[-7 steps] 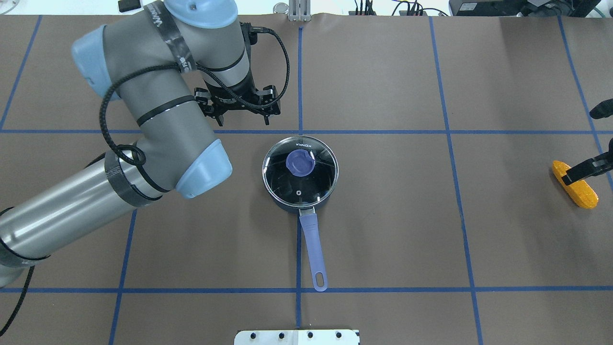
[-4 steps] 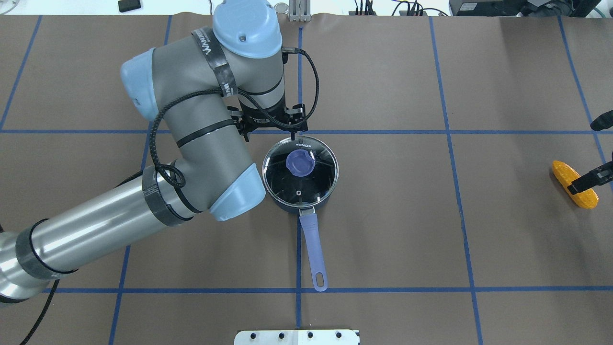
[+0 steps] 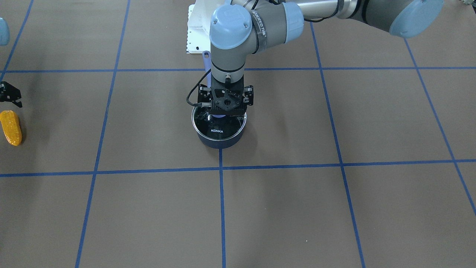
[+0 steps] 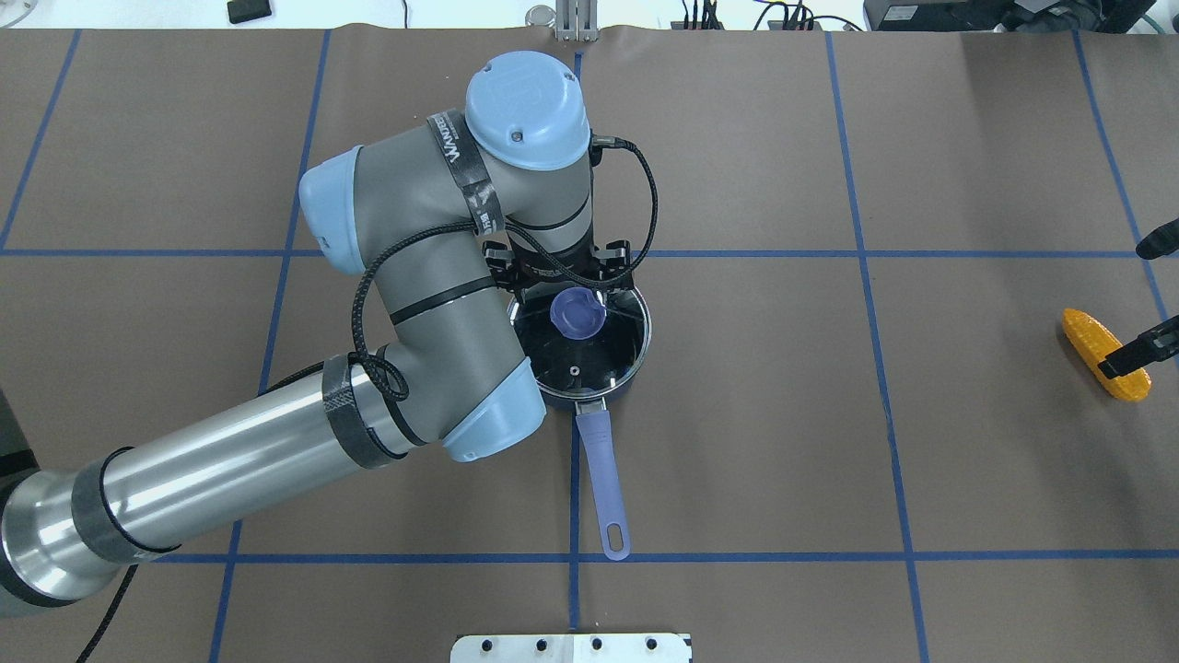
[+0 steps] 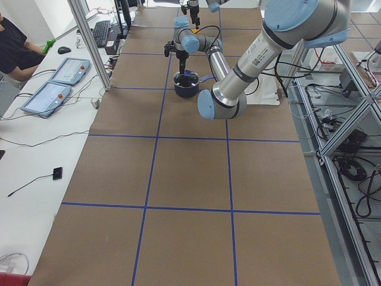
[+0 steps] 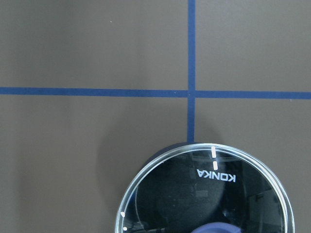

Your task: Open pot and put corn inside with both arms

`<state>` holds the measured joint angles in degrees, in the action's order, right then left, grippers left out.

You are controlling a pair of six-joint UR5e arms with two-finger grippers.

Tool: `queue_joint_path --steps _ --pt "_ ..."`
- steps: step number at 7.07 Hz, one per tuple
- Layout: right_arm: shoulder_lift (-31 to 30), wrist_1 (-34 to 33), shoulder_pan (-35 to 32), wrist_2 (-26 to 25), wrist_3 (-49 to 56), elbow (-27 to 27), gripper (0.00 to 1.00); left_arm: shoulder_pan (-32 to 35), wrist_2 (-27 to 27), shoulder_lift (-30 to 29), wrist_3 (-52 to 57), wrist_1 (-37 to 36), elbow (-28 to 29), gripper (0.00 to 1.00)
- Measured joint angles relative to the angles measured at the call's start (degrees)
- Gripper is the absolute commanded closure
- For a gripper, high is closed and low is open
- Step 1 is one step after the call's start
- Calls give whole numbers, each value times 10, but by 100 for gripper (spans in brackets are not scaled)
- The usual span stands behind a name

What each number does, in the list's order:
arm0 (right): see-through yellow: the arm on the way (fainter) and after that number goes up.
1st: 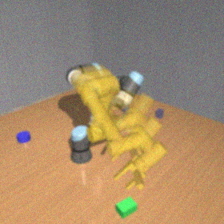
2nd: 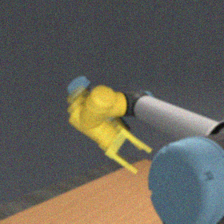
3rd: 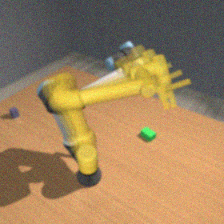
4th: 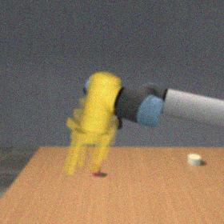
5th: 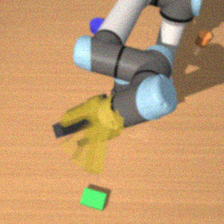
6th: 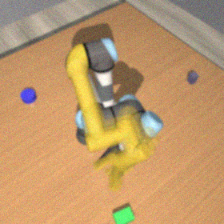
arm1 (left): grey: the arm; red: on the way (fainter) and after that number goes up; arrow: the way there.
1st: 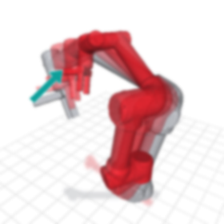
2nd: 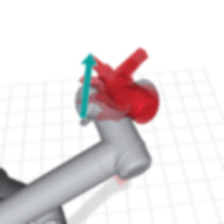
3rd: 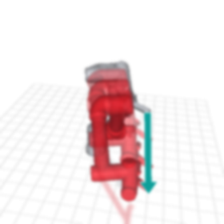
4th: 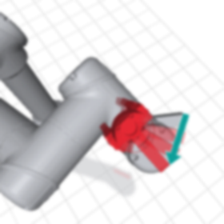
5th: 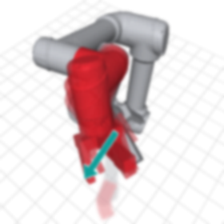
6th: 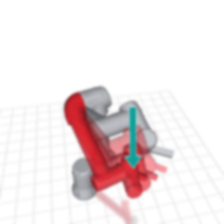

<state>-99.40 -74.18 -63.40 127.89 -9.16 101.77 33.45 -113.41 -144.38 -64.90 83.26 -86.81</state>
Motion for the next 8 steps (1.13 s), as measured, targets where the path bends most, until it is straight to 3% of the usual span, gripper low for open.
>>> queue_joint_path --steps 4,8 --pt "0 0 0 0 6 -3 4 -13 0 -2 -3 12 12 9" --pt "1 0 0 -1 9 -6 4 -15 -1 -2 -3 16 23 40"
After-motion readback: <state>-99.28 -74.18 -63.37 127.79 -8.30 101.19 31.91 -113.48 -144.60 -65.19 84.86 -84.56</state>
